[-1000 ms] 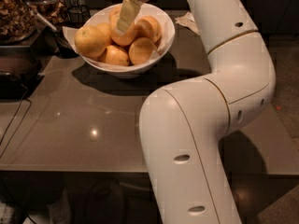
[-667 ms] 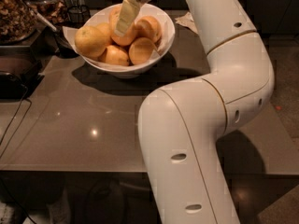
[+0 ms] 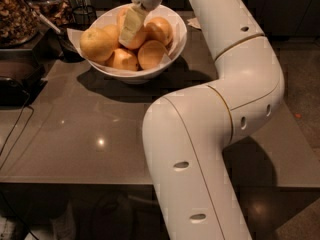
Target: Pick orange from white bowl
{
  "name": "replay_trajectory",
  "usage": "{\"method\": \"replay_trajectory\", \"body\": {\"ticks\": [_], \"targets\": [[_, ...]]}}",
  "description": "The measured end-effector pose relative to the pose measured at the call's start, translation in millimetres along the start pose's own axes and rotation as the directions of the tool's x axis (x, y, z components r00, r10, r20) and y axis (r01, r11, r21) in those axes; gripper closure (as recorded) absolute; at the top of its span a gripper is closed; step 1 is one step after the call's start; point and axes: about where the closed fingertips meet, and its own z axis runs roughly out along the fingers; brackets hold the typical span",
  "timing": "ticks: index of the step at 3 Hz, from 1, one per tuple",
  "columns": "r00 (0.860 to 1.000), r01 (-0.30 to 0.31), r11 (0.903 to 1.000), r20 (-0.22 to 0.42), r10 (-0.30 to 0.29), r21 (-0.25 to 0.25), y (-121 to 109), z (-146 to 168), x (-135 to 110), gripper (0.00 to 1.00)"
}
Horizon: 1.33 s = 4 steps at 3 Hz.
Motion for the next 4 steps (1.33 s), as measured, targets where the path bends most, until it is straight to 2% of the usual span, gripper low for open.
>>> {"method": "replay_trajectory", "body": {"ticks": [1,2,4], "targets": [[1.000,-0.013,0.9998,-0.008,0.013,-0.016,0.2,7.7,3.0,0.27],[1.000,-0.013,0.9998,-0.008,0.013,-0.016,0.2,7.9,3.1,0.46],[1.000,-0.012,0.9999,-0.002,0.012,-0.012,-1.5,4.3,6.5,0.93]]}}
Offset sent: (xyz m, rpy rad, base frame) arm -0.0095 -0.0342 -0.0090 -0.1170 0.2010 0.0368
